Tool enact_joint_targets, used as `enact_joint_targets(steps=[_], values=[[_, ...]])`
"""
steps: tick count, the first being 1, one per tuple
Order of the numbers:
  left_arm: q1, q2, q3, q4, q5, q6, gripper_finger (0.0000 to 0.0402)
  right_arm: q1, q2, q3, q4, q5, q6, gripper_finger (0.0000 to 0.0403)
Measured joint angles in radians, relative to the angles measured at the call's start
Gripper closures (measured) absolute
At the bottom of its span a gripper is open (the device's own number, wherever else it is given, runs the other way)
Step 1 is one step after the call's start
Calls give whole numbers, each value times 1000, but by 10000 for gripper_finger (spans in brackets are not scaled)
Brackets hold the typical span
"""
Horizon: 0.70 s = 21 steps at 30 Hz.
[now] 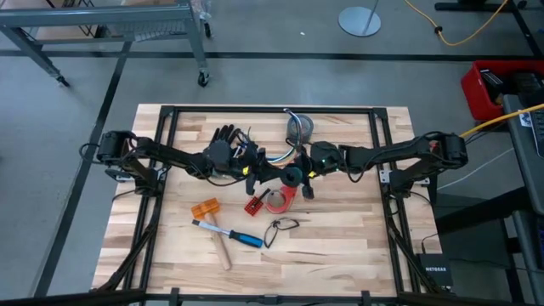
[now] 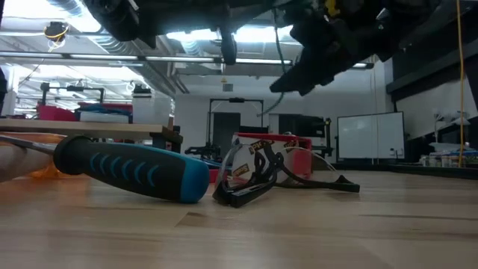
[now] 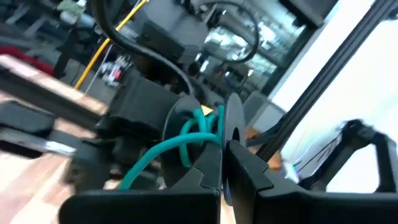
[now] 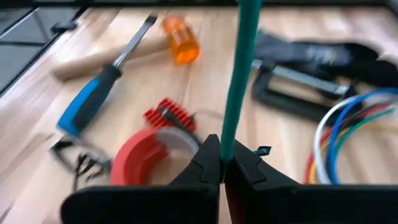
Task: Coil cords
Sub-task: Uncoil the green wire from the spool
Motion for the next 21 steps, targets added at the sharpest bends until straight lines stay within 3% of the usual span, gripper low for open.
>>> enact_joint_targets(steps=[9, 15, 21], values=[[80, -96, 0, -291, -3, 71, 401, -1, -72, 3, -271, -26, -3, 397], [116, -123, 4, -244, -47, 94, 399, 2, -95, -6, -324, -137, 2, 397], [106, -119, 2, -207, -34, 70, 399, 2, -92, -4, -306, -3, 14, 398]])
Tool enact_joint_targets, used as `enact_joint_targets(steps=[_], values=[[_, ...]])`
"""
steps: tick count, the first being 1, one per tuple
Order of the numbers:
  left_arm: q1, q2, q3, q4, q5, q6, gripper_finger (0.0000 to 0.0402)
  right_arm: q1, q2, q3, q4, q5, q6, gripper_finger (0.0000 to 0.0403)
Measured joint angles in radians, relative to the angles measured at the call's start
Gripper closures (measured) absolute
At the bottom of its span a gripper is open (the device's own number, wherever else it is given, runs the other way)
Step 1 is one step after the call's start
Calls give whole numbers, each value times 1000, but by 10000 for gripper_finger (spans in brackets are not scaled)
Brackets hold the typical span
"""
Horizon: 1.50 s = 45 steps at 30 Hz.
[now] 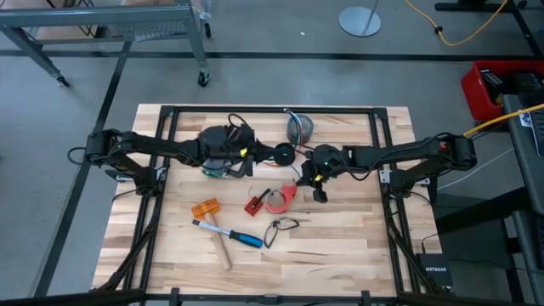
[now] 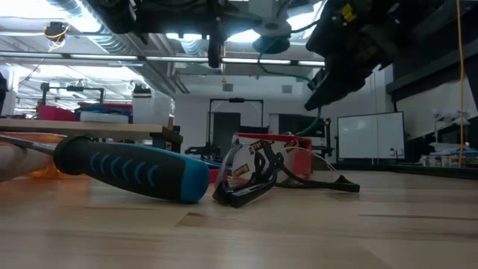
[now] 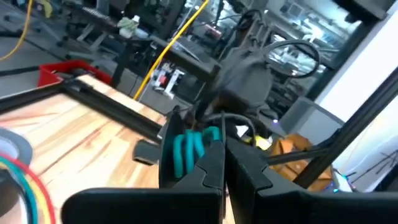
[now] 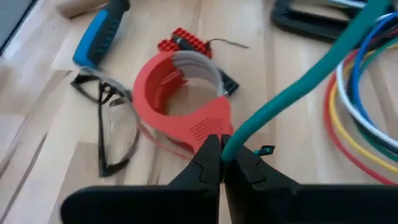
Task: Coil cords
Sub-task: Uncoil the green wire from the spool
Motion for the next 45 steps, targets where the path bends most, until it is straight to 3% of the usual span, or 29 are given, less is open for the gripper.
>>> enact_joint_targets(steps=[6, 10, 19, 27, 30, 35, 40, 45], values=[[7, 0, 0, -83, 3, 29, 400, 0, -4, 0, -34, -103, 8, 398], [37, -3, 0, -154, 3, 30, 400, 0, -30, 0, -150, -80, 7, 398], [123, -72, -1, -500, 43, -6, 401, -1, -178, 0, -413, 164, 2, 398], [106, -59, -2, -533, 256, -91, 401, -12, -277, 1, -312, 484, -78, 398], [80, -59, -2, -505, 316, -90, 401, -45, -277, 1, -193, 539, -115, 398], [23, -59, -2, -401, 393, -79, 401, -114, -254, 2, 23, 540, -147, 398], [-33, -59, -2, -159, 428, -25, 401, -177, -212, 2, 157, 429, -150, 398], [-69, -59, -2, 97, 428, 60, 401, -200, -158, 2, 179, 300, -118, 398]])
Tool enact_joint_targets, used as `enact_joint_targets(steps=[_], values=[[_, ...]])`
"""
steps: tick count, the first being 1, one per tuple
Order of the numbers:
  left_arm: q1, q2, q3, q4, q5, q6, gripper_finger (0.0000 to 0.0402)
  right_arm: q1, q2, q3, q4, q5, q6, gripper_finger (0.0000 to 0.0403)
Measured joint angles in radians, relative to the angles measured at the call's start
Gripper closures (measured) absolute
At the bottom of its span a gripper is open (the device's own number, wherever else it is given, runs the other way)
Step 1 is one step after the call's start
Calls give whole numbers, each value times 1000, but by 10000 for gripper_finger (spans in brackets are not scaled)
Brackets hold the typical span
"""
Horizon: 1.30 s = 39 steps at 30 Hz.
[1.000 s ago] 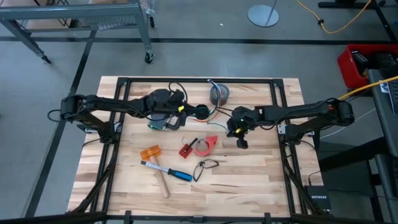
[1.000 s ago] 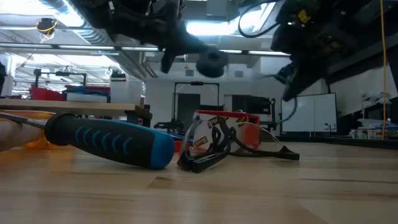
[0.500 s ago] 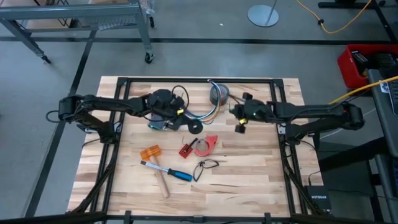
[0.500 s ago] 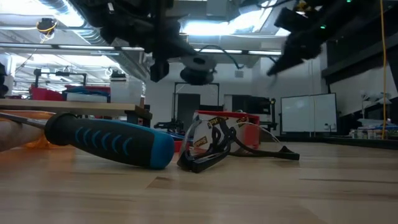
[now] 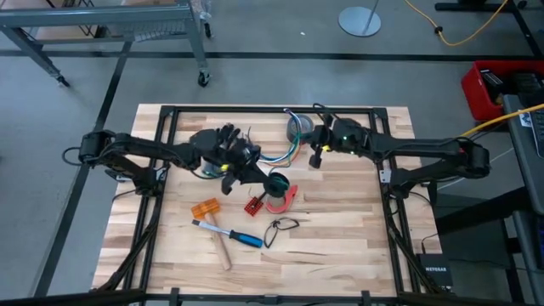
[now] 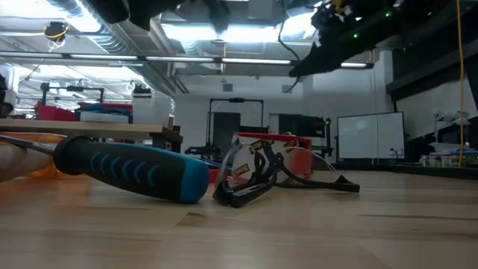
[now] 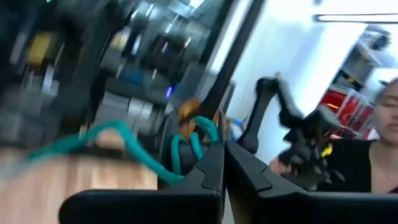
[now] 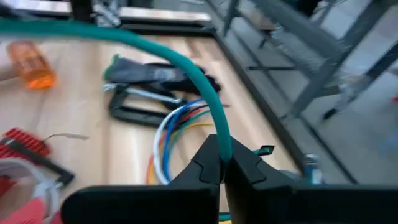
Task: Coil cords
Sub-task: Uncoil the green wire from the spool
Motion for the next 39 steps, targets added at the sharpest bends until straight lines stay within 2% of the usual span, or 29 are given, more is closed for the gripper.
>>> enact_joint_targets(steps=[3, 6, 11, 17, 20, 26, 31, 36, 39], values=[[-11, 0, 0, 99, -11, 83, 401, 3, 36, 0, 2, -67, 8, 398], [-17, 0, 0, 146, -70, 188, 401, 3, 76, 0, 2, -198, 51, 398], [-15, 0, 0, 130, -278, 320, 401, 4, 116, 0, -27, -392, 105, 398], [-14, 1, 0, 63, -527, 454, 401, 4, 116, 0, -229, -522, 103, 398], [-14, 1, 0, 20, -633, 484, 401, 4, 116, 0, -378, -544, 96, 397], [-14, 1, 0, -34, -719, 513, 401, 3, 116, 0, -647, -546, 50, 398], [-14, -6, 0, -153, -720, 495, 401, 3, 116, 0, -785, -544, 5, 397], [-14, -35, 0, -419, -710, 373, 401, 3, 116, 0, -812, -495, -32, 397], [-14, -57, 0, -573, -643, 277, 401, 3, 115, 0, -801, -455, -34, 397]])
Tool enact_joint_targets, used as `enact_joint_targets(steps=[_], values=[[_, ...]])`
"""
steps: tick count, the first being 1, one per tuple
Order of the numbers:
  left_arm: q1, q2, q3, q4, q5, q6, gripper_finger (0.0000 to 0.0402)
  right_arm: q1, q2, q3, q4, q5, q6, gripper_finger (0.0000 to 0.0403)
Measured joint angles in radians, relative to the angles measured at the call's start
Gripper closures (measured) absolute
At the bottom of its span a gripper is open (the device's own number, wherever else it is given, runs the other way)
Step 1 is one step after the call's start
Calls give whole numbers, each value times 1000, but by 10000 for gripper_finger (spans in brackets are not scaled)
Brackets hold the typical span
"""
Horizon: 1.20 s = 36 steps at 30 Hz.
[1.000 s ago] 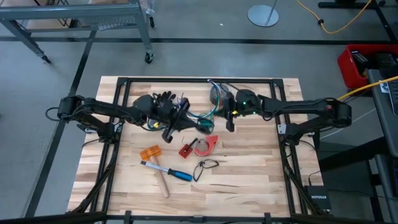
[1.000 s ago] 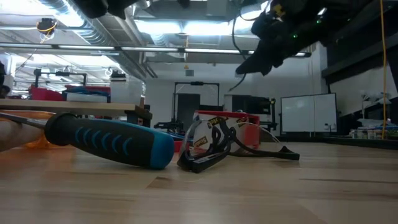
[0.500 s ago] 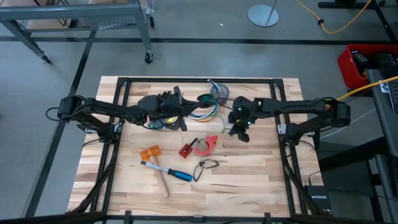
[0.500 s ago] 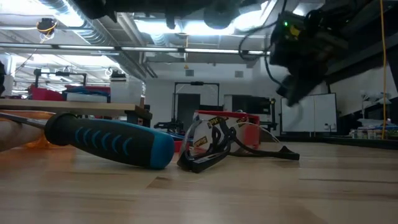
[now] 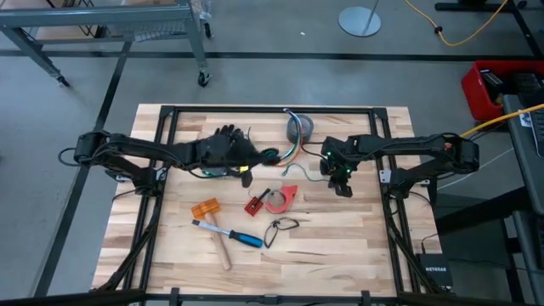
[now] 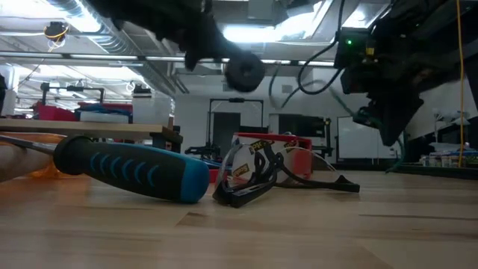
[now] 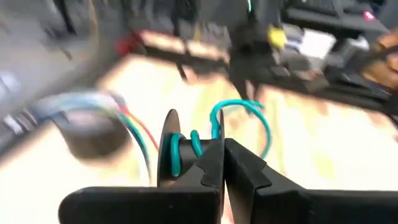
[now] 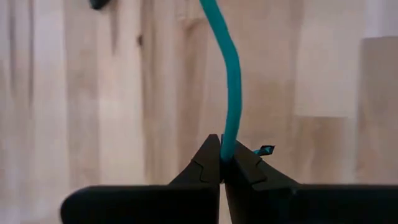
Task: Coil cords
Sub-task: Uncoil the green wire from the spool
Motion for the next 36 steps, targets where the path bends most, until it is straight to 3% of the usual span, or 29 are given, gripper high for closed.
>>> enact_joint_targets(steps=[6, 12, 19, 23, 28, 36], values=[[-1, -6, 0, -92, 328, -184, 401, 0, 0, 0, 101, 40, -1, 397], [-3, -2, 0, -93, 525, -342, 401, 0, 0, 0, 349, 63, 0, 397], [-17, -2, 0, -89, 721, -430, 401, 0, 0, 0, 710, 297, 29, 397], [-44, -2, 0, -6, 773, -412, 401, -1, 0, 0, 849, 464, 80, 397], [-81, -1, 0, 231, 837, -301, 401, -1, 0, 0, 902, 592, 86, 397], [-126, -1, 0, 571, 905, -6, 401, 0, 0, 0, 900, 611, 141, 397]])
